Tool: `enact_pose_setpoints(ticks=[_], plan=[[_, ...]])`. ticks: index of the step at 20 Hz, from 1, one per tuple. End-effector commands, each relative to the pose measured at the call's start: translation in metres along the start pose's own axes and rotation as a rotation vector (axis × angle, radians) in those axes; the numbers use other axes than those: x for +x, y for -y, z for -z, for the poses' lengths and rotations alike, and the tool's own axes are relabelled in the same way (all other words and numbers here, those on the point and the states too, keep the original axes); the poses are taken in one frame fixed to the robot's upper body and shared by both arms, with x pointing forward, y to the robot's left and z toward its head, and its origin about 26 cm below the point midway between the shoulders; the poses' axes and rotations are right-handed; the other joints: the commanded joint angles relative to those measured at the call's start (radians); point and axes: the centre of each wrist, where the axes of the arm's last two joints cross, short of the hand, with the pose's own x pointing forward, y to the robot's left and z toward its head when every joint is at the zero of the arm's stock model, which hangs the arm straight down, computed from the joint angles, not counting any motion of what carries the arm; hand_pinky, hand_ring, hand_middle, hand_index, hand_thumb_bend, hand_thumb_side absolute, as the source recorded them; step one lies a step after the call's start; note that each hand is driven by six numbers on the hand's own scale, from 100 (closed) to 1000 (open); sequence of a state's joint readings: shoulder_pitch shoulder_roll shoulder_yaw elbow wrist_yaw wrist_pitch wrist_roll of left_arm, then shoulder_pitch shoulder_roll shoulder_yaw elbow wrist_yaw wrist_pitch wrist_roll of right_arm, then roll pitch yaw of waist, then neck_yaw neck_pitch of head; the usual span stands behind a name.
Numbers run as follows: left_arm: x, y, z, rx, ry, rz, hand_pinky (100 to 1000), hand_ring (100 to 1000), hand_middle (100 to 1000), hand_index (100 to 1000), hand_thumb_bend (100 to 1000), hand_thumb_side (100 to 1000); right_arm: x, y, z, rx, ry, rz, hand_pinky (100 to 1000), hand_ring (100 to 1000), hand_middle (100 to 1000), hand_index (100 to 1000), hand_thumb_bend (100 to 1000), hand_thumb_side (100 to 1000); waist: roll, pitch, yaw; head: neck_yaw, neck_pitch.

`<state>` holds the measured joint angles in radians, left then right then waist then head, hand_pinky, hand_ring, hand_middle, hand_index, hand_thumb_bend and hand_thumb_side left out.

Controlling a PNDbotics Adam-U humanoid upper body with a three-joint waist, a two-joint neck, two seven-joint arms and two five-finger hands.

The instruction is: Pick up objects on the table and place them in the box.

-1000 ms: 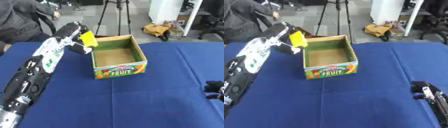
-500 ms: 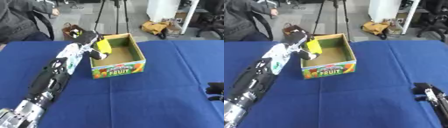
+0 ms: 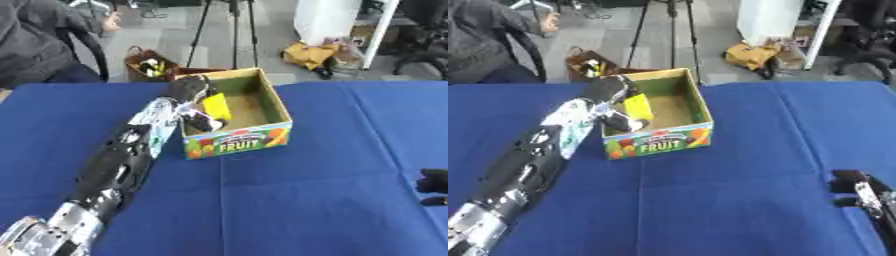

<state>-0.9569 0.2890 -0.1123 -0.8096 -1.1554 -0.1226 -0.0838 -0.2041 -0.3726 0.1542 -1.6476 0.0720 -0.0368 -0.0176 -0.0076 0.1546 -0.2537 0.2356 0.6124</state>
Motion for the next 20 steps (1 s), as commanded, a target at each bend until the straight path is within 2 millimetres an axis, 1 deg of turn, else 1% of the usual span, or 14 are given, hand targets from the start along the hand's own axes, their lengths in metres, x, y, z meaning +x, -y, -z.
enact_pose_setpoints(ticks=[1,2,4,5,6,7,8,9,10,11,12,13,14,20], plan=[[-0.001,-0.01,0.003,0.0,0.024,0.034,672,630,611,807,600,417,0.007,0.005,0.004,-0.003,0.03,-0.009,618,708,635,783,100,990,-0.003,-0.013,-0.001,0.003,-0.014],[-0.001,-0.008,0.002,-0.016,0.032,0.041,689,653,628,812,620,423,0.007,0.005,0.004,-0.003,0.03,-0.008,618,708,635,783,100,989,-0.003,-0.013,-0.001,0.003,-0.015],[-0.001,-0.006,0.002,-0.047,0.048,0.047,739,731,704,829,663,450,0.007,0.005,0.005,-0.004,0.032,-0.008,618,708,635,783,100,989,-0.004,-0.013,0.001,0.003,-0.015],[-0.001,-0.006,0.002,-0.059,0.056,0.049,770,763,741,837,701,473,0.007,0.005,0.005,-0.004,0.032,-0.007,618,708,635,782,100,989,-0.004,-0.013,0.002,0.002,-0.016],[-0.002,-0.006,0.001,-0.07,0.063,0.051,781,776,754,841,721,490,0.007,0.005,0.004,-0.005,0.031,-0.007,618,708,635,782,100,989,-0.005,-0.014,0.003,0.002,-0.016],[-0.002,-0.007,0.001,-0.075,0.067,0.05,812,806,784,849,806,548,0.007,0.005,0.004,-0.005,0.03,-0.007,618,708,635,782,100,989,-0.005,-0.014,0.004,0.001,-0.016],[-0.003,-0.008,0.001,-0.075,0.068,0.046,827,821,801,857,867,592,0.007,0.005,0.004,-0.006,0.029,-0.008,618,708,635,782,100,989,-0.005,-0.014,0.005,0.001,-0.016],[-0.004,-0.01,0.0,-0.071,0.067,0.041,835,829,810,862,899,612,0.007,0.006,0.004,-0.007,0.029,-0.008,618,708,635,782,100,989,-0.006,-0.014,0.006,0.0,-0.016],[-0.005,-0.011,0.0,-0.063,0.065,0.036,848,842,826,871,999,679,0.007,0.006,0.004,-0.008,0.029,-0.008,618,707,635,782,100,989,-0.006,-0.014,0.007,-0.001,-0.016],[-0.005,-0.013,-0.001,-0.053,0.064,0.03,852,846,831,873,1000,710,0.006,0.006,0.004,-0.009,0.028,-0.007,618,707,635,782,100,989,-0.006,-0.015,0.008,-0.001,-0.017],[-0.006,-0.015,-0.002,-0.042,0.063,0.024,858,852,838,877,1000,773,0.006,0.006,0.004,-0.01,0.028,-0.007,618,707,635,782,100,989,-0.006,-0.015,0.009,-0.003,-0.017],[-0.006,-0.017,-0.002,-0.027,0.063,0.015,857,850,838,876,1000,815,0.006,0.006,0.003,-0.011,0.027,-0.007,618,707,635,782,100,989,-0.006,-0.016,0.01,-0.003,-0.017],[-0.007,-0.019,-0.003,-0.011,0.064,0.002,857,851,837,875,1000,839,0.006,0.006,0.003,-0.012,0.026,-0.007,618,707,635,782,100,989,-0.006,-0.016,0.012,-0.004,-0.017],[-0.009,-0.032,-0.01,0.073,0.085,-0.078,871,860,843,867,1000,875,0.005,0.006,0.002,-0.015,0.021,-0.007,618,707,635,781,100,989,-0.007,-0.02,0.023,-0.009,-0.014]])
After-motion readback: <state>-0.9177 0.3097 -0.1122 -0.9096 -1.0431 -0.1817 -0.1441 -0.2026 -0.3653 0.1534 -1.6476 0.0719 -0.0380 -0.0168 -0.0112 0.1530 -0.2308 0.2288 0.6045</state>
